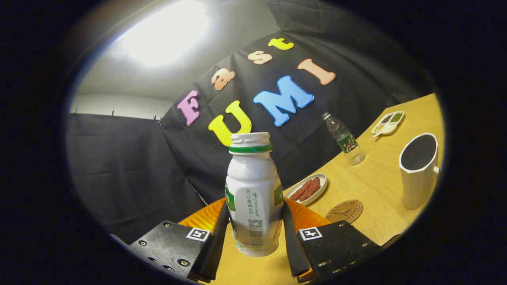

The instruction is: Take the bottle from table, then pour the juice into the cup, finally place the bottle on the coaster

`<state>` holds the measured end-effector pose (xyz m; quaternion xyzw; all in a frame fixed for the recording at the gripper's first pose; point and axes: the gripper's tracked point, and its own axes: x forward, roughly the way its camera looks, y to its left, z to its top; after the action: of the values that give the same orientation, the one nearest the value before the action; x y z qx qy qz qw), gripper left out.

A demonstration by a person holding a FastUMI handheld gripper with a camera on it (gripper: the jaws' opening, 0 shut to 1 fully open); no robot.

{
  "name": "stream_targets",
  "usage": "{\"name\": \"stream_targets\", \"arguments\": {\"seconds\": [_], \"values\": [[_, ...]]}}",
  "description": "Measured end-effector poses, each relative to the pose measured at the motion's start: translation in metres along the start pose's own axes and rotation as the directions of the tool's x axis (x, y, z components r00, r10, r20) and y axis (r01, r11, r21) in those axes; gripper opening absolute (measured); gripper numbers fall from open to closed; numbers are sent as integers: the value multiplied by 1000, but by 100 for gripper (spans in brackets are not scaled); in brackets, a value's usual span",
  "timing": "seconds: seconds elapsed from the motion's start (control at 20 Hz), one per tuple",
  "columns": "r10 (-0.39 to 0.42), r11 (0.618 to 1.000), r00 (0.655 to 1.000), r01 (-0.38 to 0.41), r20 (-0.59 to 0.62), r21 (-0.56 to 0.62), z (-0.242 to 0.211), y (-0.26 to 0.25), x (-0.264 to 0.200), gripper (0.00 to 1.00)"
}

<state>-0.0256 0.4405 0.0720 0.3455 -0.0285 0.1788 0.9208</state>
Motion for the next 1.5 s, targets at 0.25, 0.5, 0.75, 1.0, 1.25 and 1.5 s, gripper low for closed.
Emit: {"name": "stream_targets", "arguments": {"seconds": [0.25,0.5,0.75,1.0,1.25,1.5], "values": [[-40,975,997,24,70,222,25,-18,-2,67],[-100,925,988,49,118,376,42,-38,-9,67],[-145,862,979,54,144,505,55,-57,-11,67],[-173,796,973,45,155,604,60,-66,-14,66],[-187,739,967,24,171,673,65,-67,-15,66],[-188,700,964,-3,188,714,70,-67,-16,67]]}}
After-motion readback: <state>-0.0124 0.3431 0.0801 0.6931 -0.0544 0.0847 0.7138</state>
